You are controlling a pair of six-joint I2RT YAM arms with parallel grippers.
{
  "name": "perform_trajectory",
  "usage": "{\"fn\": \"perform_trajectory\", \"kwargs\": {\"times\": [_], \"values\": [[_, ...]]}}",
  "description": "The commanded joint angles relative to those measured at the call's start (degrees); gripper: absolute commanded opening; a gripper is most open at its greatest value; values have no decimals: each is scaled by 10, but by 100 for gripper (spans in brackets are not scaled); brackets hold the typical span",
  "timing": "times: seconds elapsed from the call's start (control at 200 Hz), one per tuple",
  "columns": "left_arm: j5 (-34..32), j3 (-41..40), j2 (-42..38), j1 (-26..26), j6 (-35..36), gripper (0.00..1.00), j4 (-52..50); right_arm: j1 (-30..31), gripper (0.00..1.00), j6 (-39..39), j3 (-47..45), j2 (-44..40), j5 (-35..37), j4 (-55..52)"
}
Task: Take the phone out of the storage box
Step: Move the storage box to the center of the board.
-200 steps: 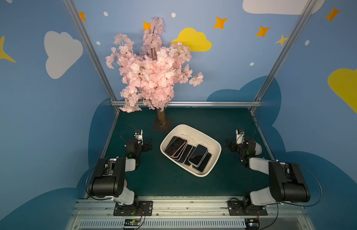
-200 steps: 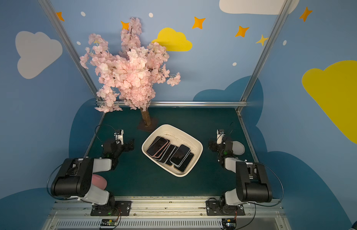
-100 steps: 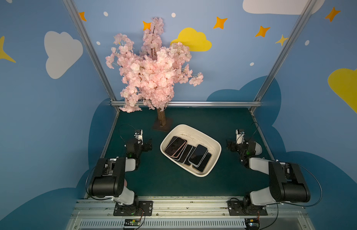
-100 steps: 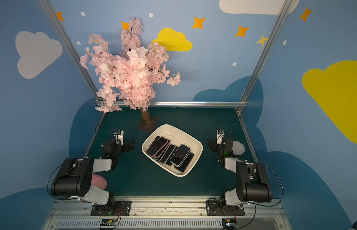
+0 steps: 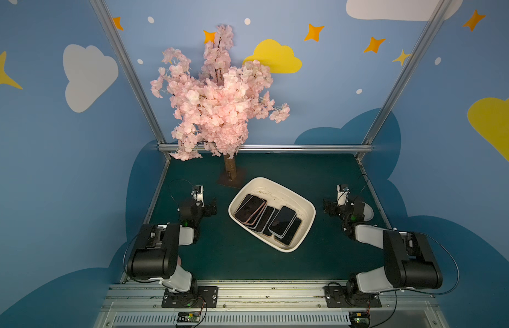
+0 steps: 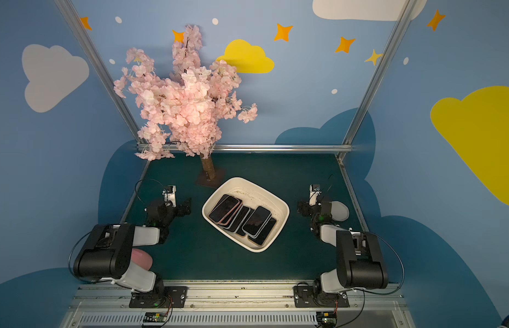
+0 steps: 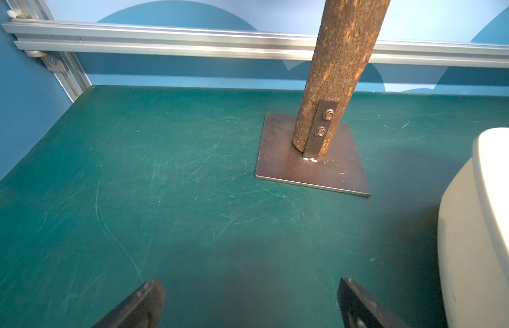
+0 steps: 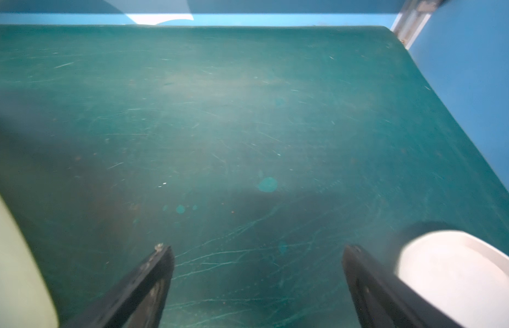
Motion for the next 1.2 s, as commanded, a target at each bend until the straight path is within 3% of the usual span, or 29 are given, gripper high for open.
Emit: {"fn": "perform_trajectory", "kwargs": {"times": [0.0, 0.065, 0.195, 0.28, 0.416, 0.526, 0.671, 0.886, 1.191], "values": [[8, 0, -5, -1, 2, 100, 7, 1, 98, 26, 22, -24, 56, -35], [-10, 28, -27, -1, -4, 99, -54, 0, 99, 53, 46, -42, 101, -87], [-64, 168, -58, -2, -37, 100, -336, -22, 98, 112, 116, -81, 99, -239], [-79, 220, -68, -1, -75, 100, -442, -38, 99, 209, 201, -80, 109, -381], [-55, 221, -126, -1, -124, 99, -515, -61, 99, 284, 315, -55, 32, -576], [-11, 228, -165, -2, -161, 99, -597, -59, 99, 289, 364, -50, -121, -662], [62, 210, -208, -12, -196, 100, -645, 26, 99, 353, 392, -62, -169, -758], [104, 212, -256, -68, -225, 100, -726, 171, 98, 474, 407, -89, -123, -910], [138, 230, -269, -128, -225, 100, -760, 317, 98, 591, 307, -97, -99, -881]]}}
